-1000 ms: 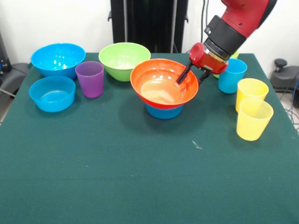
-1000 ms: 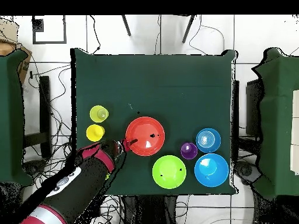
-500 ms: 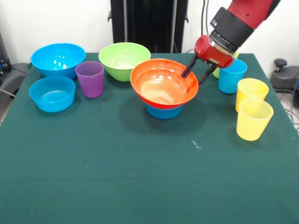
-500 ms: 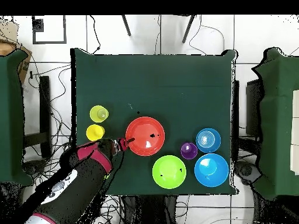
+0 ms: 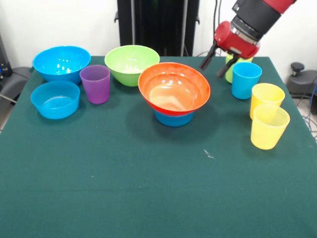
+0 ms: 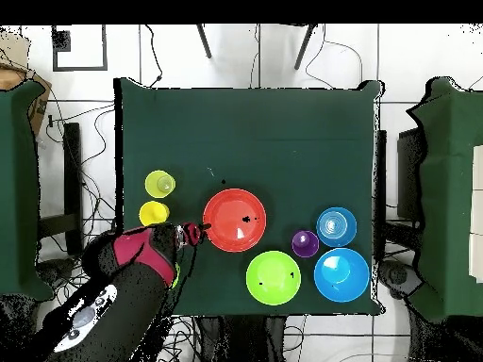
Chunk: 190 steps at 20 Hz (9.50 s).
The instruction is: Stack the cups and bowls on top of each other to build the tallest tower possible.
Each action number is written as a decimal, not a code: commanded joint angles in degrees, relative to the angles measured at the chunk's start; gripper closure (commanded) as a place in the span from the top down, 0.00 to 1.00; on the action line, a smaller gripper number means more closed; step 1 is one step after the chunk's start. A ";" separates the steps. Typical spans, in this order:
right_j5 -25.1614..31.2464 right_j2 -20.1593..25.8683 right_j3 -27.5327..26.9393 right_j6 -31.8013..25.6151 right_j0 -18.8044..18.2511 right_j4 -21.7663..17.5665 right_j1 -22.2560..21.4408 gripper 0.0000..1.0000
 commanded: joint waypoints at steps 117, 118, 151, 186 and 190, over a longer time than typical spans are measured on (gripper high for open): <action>7.74 58.00 20.33 -7.30 -62.91 -38.07 -21.31 1.00; 7.40 57.79 20.42 -7.01 -62.75 -38.41 -21.29 1.00; 1.38 55.07 20.68 -2.33 -60.73 -42.61 -17.91 1.00; -4.03 49.77 21.33 -4.01 -58.48 -45.60 -13.83 1.00; -3.18 49.80 20.84 -3.80 -58.29 -45.76 -13.51 1.00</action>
